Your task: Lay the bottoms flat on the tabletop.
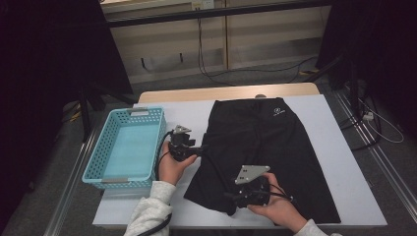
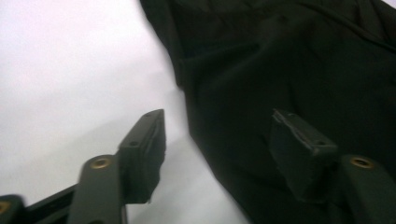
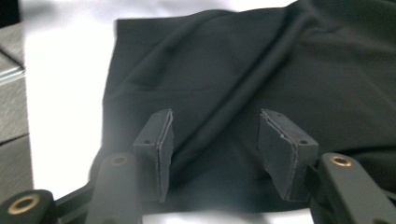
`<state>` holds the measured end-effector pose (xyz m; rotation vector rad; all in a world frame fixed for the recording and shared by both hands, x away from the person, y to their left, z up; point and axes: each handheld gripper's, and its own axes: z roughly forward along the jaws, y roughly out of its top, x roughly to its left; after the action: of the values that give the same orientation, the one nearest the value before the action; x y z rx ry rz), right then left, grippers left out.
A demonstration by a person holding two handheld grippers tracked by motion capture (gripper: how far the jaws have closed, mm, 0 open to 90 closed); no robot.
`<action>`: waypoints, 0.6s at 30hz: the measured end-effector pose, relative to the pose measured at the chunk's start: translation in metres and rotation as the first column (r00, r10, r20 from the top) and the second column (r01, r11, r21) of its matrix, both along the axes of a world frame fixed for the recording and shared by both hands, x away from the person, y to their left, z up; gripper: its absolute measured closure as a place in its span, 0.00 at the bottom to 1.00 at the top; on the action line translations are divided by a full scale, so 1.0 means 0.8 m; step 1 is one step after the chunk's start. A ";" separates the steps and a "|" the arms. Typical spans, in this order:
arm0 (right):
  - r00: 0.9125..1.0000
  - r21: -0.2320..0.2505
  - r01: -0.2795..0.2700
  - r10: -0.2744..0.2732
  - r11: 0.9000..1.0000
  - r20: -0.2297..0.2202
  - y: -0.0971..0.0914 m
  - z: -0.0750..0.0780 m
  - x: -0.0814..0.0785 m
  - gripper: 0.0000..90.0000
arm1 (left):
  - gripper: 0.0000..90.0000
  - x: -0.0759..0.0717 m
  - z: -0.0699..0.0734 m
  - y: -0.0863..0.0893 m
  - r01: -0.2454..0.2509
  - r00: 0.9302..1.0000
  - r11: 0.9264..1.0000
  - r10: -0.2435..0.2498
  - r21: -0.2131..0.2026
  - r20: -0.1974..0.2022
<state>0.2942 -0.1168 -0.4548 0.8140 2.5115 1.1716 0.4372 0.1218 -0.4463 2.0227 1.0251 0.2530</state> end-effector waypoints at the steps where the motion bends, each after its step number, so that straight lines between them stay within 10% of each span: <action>1: 1.000 0.002 0.018 -0.018 1.000 0.001 -0.001 0.000 0.002 0.53 | 0.37 -0.003 0.000 -0.001 0.002 1.000 1.000 -0.002 -0.002 0.001; 12: 0.992 -0.029 0.122 -0.122 0.992 -0.002 -0.001 -0.009 0.023 0.62 | 0.35 -0.027 0.000 0.008 0.041 0.999 0.999 -0.040 0.034 -0.009; 18: 0.994 -0.023 0.105 -0.106 0.994 -0.034 -0.010 -0.012 0.027 0.87 | 0.51 -0.041 -0.004 0.016 0.070 0.997 0.997 -0.068 0.046 -0.032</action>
<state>0.3157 -0.1247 -0.4642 0.9575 2.4710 1.1037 0.4048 0.1344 -0.4493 2.1061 0.9742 0.2122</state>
